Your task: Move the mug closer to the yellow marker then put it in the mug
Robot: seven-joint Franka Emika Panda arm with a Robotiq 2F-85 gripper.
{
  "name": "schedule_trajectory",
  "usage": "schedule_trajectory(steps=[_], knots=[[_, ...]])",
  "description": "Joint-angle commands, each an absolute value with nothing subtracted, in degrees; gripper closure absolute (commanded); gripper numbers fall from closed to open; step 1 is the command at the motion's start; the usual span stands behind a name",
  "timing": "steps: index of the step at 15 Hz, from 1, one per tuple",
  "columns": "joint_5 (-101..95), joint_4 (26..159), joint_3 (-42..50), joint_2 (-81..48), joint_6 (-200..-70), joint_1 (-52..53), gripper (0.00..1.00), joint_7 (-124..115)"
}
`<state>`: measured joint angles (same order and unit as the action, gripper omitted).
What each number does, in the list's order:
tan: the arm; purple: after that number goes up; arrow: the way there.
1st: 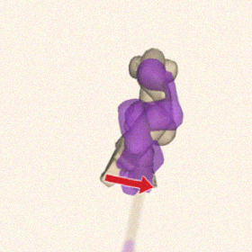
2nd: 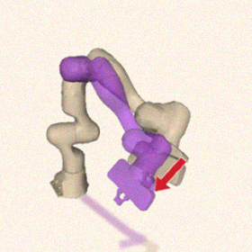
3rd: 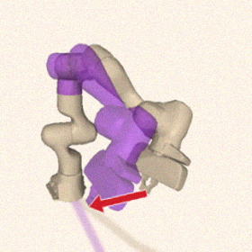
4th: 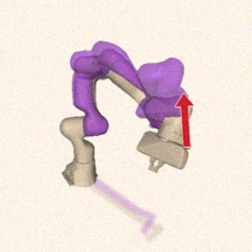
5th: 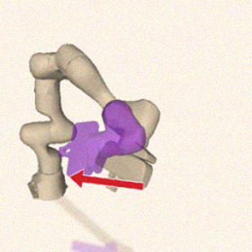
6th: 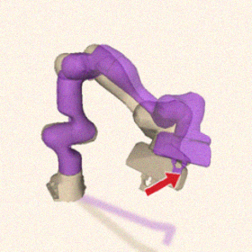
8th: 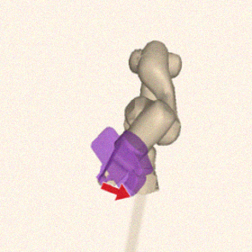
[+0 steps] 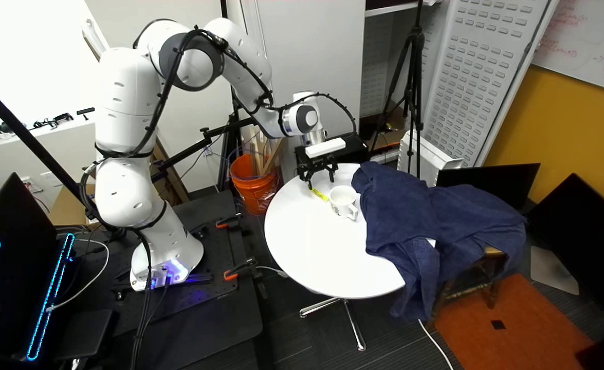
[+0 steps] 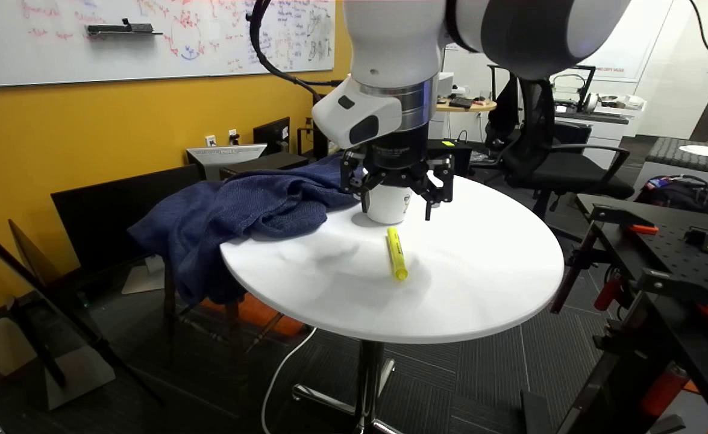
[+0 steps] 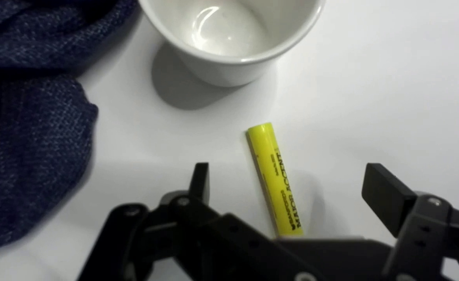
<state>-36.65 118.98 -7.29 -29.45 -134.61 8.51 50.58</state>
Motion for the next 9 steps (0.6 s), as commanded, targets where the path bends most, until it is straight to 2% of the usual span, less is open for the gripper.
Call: schedule_trajectory(steps=[1,9], knots=[[-38.93,120.19,-7.34,-29.71,-138.9,7.9,0.0,51.02],[-38.57,119.54,-7.35,-32.12,-141.72,7.13,0.0,52.05]])
